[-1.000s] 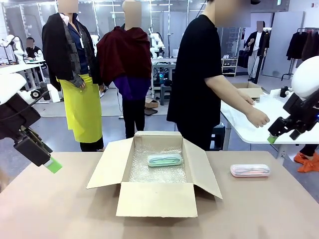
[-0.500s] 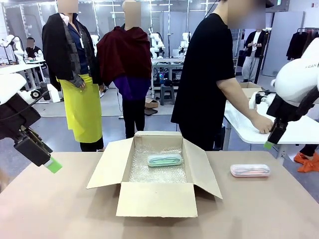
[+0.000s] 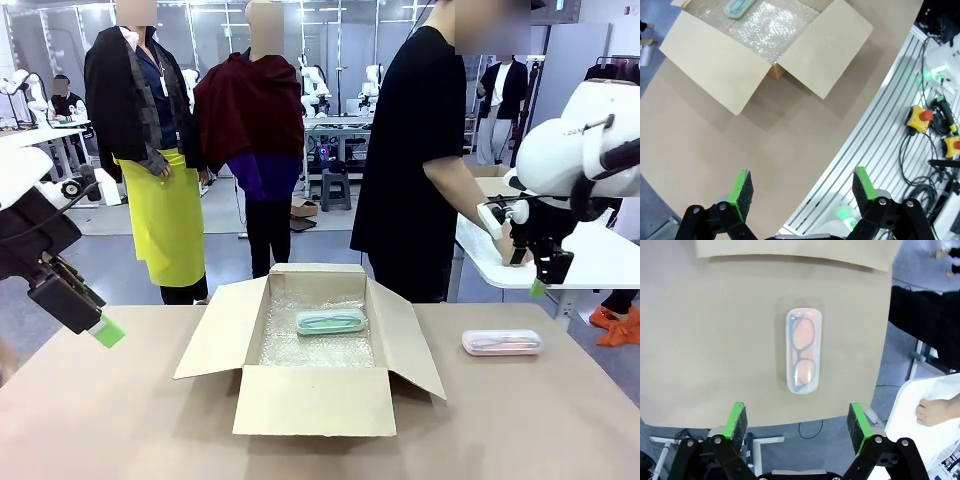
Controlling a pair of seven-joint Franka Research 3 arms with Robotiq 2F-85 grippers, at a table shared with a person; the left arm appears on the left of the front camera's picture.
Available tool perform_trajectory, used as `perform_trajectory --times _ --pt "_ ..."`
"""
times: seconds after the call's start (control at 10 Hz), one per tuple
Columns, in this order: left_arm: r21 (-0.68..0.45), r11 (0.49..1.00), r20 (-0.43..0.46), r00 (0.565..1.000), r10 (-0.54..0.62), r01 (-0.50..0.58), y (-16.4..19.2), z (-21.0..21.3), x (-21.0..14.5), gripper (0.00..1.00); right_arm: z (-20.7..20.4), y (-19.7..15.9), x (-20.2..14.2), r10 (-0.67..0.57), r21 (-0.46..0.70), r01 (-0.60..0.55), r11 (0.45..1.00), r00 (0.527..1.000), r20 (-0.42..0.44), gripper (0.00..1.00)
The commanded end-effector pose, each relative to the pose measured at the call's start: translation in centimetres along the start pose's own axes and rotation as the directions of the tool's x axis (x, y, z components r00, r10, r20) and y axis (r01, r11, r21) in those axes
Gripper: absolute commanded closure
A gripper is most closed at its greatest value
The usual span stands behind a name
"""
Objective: Pack the glasses set securely to prepare it for shipping.
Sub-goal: Put the Glasses case from the right side of the table into the Package Box.
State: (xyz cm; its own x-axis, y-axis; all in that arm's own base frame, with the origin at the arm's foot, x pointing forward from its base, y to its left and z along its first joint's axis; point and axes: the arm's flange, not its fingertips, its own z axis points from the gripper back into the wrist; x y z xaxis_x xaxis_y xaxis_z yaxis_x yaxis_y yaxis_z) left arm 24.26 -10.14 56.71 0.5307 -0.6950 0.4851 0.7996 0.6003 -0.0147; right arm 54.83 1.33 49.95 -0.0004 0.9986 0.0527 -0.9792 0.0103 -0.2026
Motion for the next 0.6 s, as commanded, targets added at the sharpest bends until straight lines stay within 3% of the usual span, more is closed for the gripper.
perform_trajectory --times 0.0,0.2,0.3,0.5 --pt "-0.01 1.0 0.013 1.0 -0.016 0.016 0.1 0.1 0.0 0.0 0.2 1.6 0.4 0.017 -0.009 -0.017 1.0 1.0 -0.006 0.0" --pt "-0.01 1.0 0.013 1.0 -0.016 0.016 0.1 0.1 0.0 0.0 0.2 1.6 0.4 0.017 -0.009 -0.017 1.0 1.0 -0.006 0.0" --pt "-0.01 1.0 0.013 1.0 -0.016 0.016 0.1 0.1 0.0 0.0 -0.1 -0.1 0.0 0.0 0.004 0.0 1.0 1.0 -0.002 0.0" --pt "-0.01 1.0 0.013 1.0 -0.016 0.016 0.1 0.1 0.0 0.0 -4.8 -2.1 0.1 0.068 0.002 -0.068 0.998 0.998 -0.004 0.0"
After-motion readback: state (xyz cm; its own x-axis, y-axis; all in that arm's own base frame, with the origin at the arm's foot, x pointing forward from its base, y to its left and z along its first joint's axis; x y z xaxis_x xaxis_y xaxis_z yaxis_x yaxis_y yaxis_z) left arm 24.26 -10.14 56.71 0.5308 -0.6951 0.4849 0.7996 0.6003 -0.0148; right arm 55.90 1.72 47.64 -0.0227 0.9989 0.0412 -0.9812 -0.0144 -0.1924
